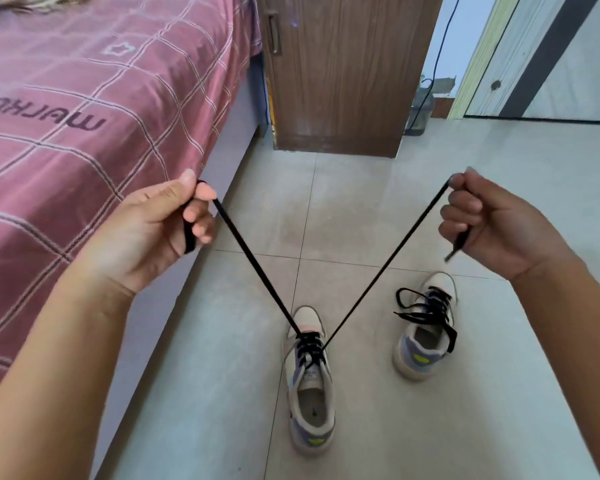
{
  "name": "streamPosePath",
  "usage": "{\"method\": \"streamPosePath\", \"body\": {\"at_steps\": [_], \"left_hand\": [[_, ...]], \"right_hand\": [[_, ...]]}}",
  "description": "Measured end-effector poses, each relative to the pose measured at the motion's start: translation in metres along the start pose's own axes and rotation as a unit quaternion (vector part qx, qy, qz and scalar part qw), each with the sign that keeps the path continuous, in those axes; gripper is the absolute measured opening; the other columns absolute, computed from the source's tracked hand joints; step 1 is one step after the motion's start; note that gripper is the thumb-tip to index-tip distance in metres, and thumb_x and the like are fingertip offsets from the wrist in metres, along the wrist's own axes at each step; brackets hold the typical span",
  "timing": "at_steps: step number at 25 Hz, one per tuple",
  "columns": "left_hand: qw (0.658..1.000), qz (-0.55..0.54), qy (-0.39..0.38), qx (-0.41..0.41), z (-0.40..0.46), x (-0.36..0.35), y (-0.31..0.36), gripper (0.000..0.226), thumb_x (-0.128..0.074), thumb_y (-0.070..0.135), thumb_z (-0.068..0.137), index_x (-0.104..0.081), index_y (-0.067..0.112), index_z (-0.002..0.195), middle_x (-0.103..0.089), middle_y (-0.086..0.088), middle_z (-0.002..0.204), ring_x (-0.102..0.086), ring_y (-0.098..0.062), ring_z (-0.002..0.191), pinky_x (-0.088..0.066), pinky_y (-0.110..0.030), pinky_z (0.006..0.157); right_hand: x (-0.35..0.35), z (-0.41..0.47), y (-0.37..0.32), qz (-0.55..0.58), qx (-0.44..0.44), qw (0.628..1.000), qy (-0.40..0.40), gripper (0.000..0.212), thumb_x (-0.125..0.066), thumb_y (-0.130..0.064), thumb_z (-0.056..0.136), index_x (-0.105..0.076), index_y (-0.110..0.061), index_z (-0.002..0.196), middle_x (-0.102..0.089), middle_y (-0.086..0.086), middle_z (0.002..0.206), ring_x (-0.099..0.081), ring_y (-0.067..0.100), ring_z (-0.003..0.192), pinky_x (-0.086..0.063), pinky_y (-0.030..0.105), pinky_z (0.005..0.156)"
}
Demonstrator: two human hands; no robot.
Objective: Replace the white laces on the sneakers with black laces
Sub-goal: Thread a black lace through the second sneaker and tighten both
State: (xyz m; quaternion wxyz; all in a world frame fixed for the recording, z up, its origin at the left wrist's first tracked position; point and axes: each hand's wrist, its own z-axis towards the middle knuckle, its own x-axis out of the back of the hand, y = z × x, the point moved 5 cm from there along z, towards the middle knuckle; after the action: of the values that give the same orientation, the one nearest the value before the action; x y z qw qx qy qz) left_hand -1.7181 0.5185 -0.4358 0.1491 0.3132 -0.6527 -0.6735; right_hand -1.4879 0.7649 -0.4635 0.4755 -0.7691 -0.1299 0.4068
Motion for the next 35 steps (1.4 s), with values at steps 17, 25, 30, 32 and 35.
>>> {"method": "streamPosePath", "body": {"at_steps": [17,25,30,32,35], "left_hand": [[0.891,0.094,0.055,0.441,-0.041,0.013,-0.246,0.025,-0.042,0.009,0.099,-0.065,0.007,0.091,-0.057,-0.003,0.076,-0.053,-0.015,0.071,-0.046,-0.024,0.062],[0.918,0.017,0.147,0.369,-0.055,0.006,-0.273,0.005,-0.061,-0.003,0.087,-0.060,-0.007,0.091,-0.060,-0.012,0.071,-0.059,-0.013,0.052,-0.053,-0.017,0.053],[0.922,0.051,0.159,0.349,-0.056,0.005,-0.271,0.009,-0.061,-0.010,0.085,-0.061,-0.002,0.082,-0.063,-0.014,0.071,-0.063,-0.016,0.054,-0.057,-0.022,0.054],[0.925,0.073,0.157,0.338,-0.055,0.007,-0.271,0.010,-0.062,-0.010,0.083,-0.061,0.000,0.082,-0.063,-0.013,0.072,-0.064,-0.016,0.057,-0.057,-0.023,0.057],[0.928,0.100,0.139,0.331,-0.054,0.011,-0.273,0.010,-0.063,-0.008,0.083,-0.063,0.002,0.086,-0.065,-0.012,0.077,-0.065,-0.018,0.065,-0.057,-0.023,0.060]], "right_hand": [[0.056,-0.008,0.241,-0.180,-0.371,0.902,0.130,0.037,-0.041,-0.023,0.098,-0.064,-0.004,0.076,-0.042,0.001,0.060,-0.030,0.009,0.048,-0.026,0.018,0.043],[0.058,-0.023,0.257,-0.109,-0.308,0.935,0.140,0.010,-0.051,0.011,0.090,-0.056,0.004,0.086,-0.055,0.016,0.080,-0.060,0.023,0.073,-0.056,0.019,0.055],[0.051,-0.019,0.257,-0.205,-0.259,0.936,0.123,0.018,-0.061,0.015,0.081,-0.059,-0.003,0.084,-0.062,0.015,0.076,-0.064,0.021,0.067,-0.056,0.020,0.055],[0.049,-0.019,0.259,-0.244,-0.249,0.930,0.119,0.018,-0.064,0.014,0.079,-0.059,-0.004,0.083,-0.062,0.013,0.073,-0.062,0.019,0.062,-0.054,0.018,0.053],[0.050,-0.018,0.260,-0.286,-0.246,0.920,0.110,0.020,-0.066,0.013,0.077,-0.059,-0.004,0.084,-0.063,0.011,0.072,-0.062,0.018,0.061,-0.053,0.018,0.054]]}}
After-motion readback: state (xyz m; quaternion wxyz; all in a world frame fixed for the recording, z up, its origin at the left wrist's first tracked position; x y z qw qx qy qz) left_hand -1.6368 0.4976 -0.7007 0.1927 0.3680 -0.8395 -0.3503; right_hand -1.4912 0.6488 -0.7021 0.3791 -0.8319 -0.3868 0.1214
